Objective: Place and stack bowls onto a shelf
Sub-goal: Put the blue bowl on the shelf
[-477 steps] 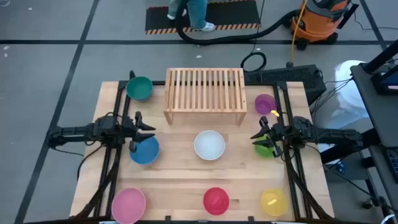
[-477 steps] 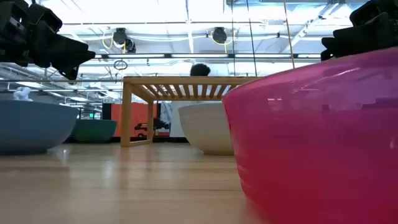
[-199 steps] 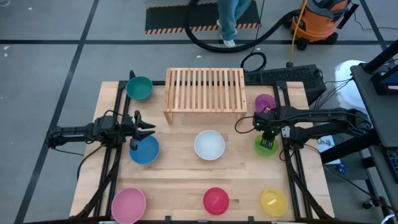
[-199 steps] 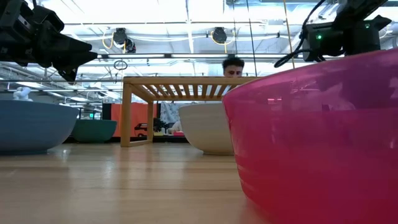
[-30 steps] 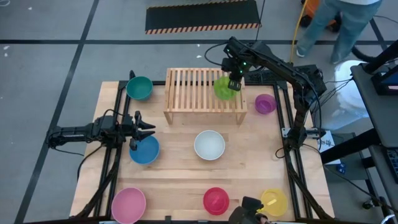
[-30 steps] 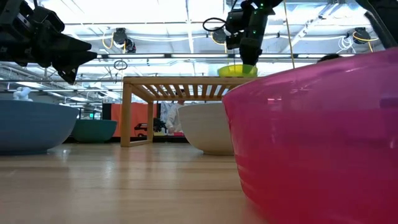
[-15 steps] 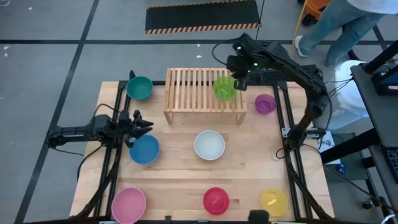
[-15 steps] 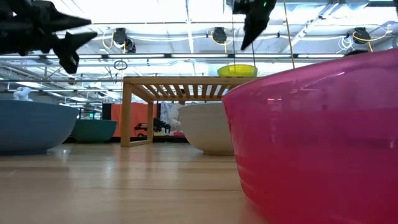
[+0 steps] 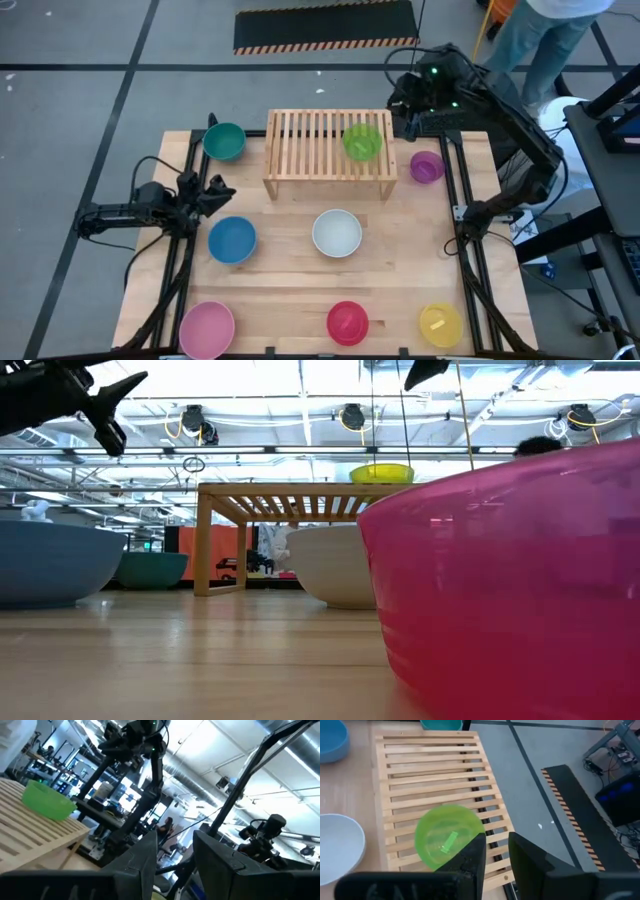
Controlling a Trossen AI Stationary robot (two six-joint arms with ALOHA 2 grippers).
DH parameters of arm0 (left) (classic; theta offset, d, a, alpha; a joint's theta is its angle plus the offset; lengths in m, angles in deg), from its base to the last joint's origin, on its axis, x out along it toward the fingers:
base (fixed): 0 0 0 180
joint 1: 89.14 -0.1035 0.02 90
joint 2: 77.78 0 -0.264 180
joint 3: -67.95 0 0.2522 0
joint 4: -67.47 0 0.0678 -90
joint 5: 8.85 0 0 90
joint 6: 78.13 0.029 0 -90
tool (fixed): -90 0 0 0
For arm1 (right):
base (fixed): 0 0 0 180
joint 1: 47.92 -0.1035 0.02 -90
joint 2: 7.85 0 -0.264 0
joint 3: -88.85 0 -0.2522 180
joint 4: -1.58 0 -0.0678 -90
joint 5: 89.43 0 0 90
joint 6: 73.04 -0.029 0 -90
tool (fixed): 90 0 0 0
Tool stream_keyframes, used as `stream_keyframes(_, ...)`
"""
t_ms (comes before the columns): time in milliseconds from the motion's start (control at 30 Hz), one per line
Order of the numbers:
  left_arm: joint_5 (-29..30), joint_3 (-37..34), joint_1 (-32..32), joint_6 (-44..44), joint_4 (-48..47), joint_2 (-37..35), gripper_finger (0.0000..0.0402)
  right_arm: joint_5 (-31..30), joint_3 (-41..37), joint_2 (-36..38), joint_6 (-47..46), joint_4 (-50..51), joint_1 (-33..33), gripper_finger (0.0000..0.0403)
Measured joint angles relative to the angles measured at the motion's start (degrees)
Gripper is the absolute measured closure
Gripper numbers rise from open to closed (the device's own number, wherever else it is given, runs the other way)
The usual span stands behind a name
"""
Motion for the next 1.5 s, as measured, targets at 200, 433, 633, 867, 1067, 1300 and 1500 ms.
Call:
stream_keyframes(200, 0.02, 0.0, 0.01, -2.01, -0.93, 0.02, 0.027, 0.03, 0.0, 0.45, -1.07, 0.34, 0.0, 0.0325)
stream_keyframes(433, -0.87, 7.49, 0.0, 0.62, -10.13, 0.27, 0.027, 0.23, 0.0, 0.53, -1.0, 0.34, 0.0, 0.0325)
stream_keyframes(633, 1.51, 27.06, -0.01, 4.9, -38.93, 6.66, 0.027, 6.31, 0.0, 1.68, 0.75, 0.32, 0.02, 0.0325)
stream_keyframes(867, 3.69, 47.18, 0.01, 5.32, -68.55, 21.08, 0.027, 10.67, 0.0, 5.79, 1.38, -0.01, -0.88, 0.0326)
stream_keyframes(1067, 3.59, 55.54, 0.01, 2.83, -86.79, 33.09, 0.0271, 10.64, 0.0, 10.34, 2.25, -0.21, -1.16, 0.0326)
stream_keyframes(1300, 2.15, 56.64, 0.01, 0.05, -99.11, 43.85, 0.0271, 10.59, 0.0, 13.44, 2.38, -0.97, -1.16, 0.0326)
stream_keyframes(1500, -1.79, 54.91, 0.01, 0.06, -99.86, 50.09, 0.027, 10.57, 0.0, 14.49, 3.41, -2.8, -1.16, 0.0326)
